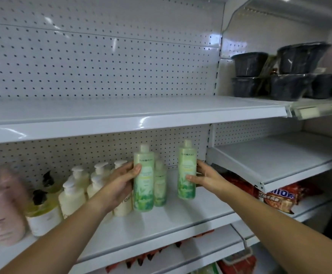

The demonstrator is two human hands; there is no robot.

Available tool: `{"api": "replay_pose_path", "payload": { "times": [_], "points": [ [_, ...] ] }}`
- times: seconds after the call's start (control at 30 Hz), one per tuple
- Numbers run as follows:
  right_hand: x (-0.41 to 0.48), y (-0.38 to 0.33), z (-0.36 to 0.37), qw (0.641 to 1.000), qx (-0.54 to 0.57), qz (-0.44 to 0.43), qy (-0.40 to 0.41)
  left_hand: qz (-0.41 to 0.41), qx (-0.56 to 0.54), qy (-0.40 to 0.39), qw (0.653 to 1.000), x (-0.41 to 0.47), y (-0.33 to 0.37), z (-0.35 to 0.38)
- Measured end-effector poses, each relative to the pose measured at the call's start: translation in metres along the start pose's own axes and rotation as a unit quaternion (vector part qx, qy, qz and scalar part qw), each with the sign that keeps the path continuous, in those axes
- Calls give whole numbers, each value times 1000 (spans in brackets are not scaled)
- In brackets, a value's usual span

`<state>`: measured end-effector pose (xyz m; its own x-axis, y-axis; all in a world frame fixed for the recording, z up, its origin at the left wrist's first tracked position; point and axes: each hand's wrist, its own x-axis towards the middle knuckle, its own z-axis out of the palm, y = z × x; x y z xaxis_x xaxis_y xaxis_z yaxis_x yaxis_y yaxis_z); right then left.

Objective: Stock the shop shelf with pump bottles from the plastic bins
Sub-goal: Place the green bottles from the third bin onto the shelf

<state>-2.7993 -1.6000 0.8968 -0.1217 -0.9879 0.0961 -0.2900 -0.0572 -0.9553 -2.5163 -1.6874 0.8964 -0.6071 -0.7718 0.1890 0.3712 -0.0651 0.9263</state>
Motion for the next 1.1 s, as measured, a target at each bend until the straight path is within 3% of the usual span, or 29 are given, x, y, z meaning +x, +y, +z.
{"api": "replay_pose_path", "payload": {
  "times": [0.43, 1.1],
  "points": [
    [79, 56, -64, 991, -22, -29, -128, -5, 14, 97, 995, 34, -54, 50],
    [194, 118, -19, 978, -6, -29, -206, 15, 23, 144, 989, 25, -56, 40]
  ]
}}
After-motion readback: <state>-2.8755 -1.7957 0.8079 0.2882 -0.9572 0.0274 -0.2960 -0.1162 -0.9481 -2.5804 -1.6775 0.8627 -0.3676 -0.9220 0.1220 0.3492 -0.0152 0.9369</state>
